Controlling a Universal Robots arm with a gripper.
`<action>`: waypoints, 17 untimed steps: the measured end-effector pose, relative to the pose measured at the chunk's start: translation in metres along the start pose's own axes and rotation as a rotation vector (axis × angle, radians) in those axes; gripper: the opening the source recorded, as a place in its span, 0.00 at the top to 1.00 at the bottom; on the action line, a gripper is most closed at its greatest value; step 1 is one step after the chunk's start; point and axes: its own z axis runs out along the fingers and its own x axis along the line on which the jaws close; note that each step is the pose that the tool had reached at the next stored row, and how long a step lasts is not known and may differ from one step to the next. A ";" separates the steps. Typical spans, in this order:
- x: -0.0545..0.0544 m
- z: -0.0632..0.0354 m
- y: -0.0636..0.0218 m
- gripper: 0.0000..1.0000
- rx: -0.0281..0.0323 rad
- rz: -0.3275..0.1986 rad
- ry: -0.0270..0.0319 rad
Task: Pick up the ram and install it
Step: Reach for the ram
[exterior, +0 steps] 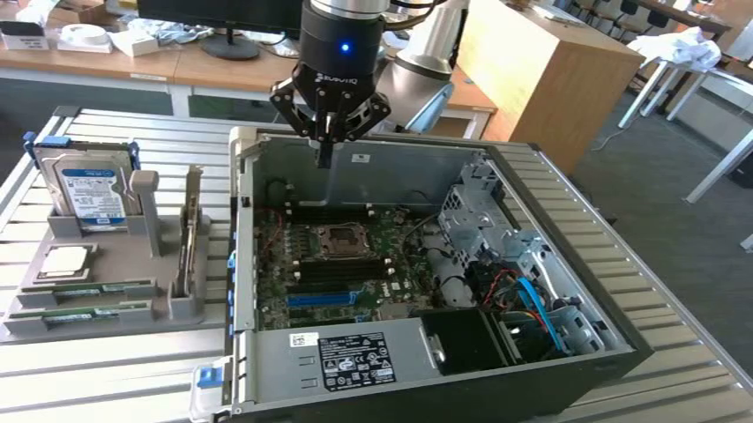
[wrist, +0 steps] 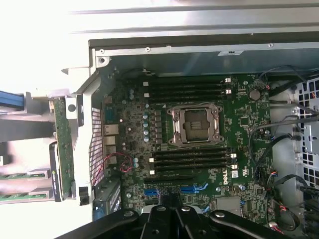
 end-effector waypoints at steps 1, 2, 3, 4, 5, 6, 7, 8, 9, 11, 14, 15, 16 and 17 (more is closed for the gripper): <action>0.000 0.0000 0.0000 0.90 0.0000 0.000 -0.0001; 0.000 0.0000 0.0000 0.90 0.0000 0.000 -0.0001; 0.001 0.0000 -0.0001 0.90 0.0000 0.000 -0.0001; 0.002 -0.0001 -0.0002 0.90 0.0001 0.000 0.0000; 0.004 -0.0002 -0.0003 0.90 0.0002 0.000 0.0001; 0.006 -0.0001 -0.0004 0.90 0.0000 0.000 -0.0001; 0.008 -0.0002 -0.0006 0.90 0.0000 0.000 -0.0001; 0.010 -0.0003 -0.0007 0.90 0.0000 0.000 0.0000; 0.012 -0.0004 -0.0009 0.90 0.0001 0.000 0.0000; 0.017 -0.0004 -0.0012 0.90 0.0000 0.000 0.0000; 0.027 -0.0007 -0.0016 0.90 0.0000 0.000 -0.0001; 0.030 -0.0007 -0.0018 0.90 0.0000 0.000 0.0000; 0.032 -0.0008 -0.0020 0.90 0.0001 0.000 0.0000; 0.035 -0.0009 -0.0022 0.90 0.0000 0.000 0.0000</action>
